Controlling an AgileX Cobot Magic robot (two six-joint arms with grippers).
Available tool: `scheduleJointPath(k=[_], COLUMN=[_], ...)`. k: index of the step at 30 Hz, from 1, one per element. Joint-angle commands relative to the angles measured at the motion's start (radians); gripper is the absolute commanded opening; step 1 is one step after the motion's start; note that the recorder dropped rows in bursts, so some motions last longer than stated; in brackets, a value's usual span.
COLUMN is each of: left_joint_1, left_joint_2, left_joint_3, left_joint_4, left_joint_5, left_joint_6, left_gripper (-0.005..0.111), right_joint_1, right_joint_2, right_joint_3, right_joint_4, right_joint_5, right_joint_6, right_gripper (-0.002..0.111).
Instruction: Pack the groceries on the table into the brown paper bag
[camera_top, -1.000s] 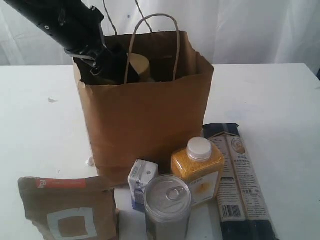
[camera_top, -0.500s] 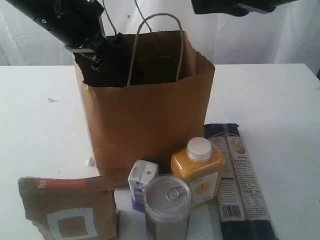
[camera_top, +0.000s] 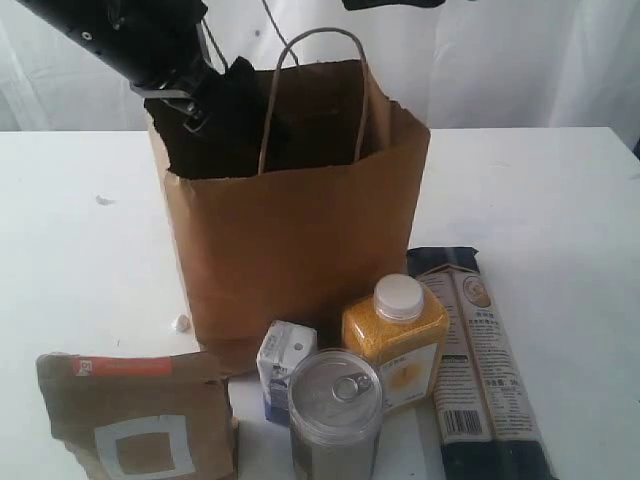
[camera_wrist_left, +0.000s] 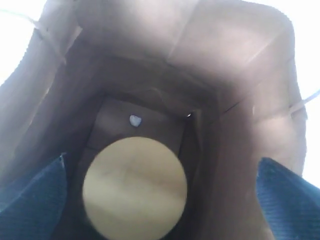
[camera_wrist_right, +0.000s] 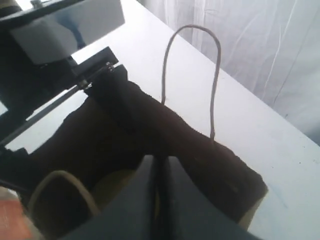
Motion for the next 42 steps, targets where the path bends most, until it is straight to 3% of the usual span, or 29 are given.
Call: scheduleJointPath(k=[1,6,15,28,30,32,39,42], left_joint_1=[-0.005,-0.005,-0.005,-0.005,-0.005,-0.005,-0.005,-0.005], left_joint_2=[-0.029,-0.092,-0.25,-0.348,-0.35,-0.352,-0.357,-0.376], left_joint_3=[-0.004,-0.004,-0.004,-0.002,-0.002,-0.002,-0.002,-0.001], left_joint_4=[0.041,0.092,0.204,0.232,0.227,0.227,0.201,0.193], left_joint_5=[0.009,-0.014,-0.082,0.229,0.246,0.26,0.303,0.303], left_joint_6=[-0.001,-0.019,-0.14,-0.344,-0.366,-0.375,-0.383,-0.38], left_gripper=[0.105,0.105,0.105,0.101,0.093,0.078,0.002,0.0], right_joint_1=[-0.002,-0.002,-0.002,-0.002,-0.002,-0.002,-0.002,-0.002], right_joint_2=[-0.044,-0.092,-0.21,-0.477,-0.536,-0.605,-0.83,-0.904], right_joint_3=[-0.003,-0.003,-0.003,0.096,0.141,0.196,0.332,0.383], right_joint_4=[-0.102,-0.27,-0.323,-0.457,-0.455,-0.455,-0.458,-0.458], right_joint_5=[0.031,0.02,0.031,0.046,0.06,0.063,0.065,0.069], right_joint_6=[0.066,0.18,0.25,0.393,0.396,0.396,0.427,0.429], right_gripper=[0.005,0.005,0.005,0.005,0.005,0.005,0.005,0.005])
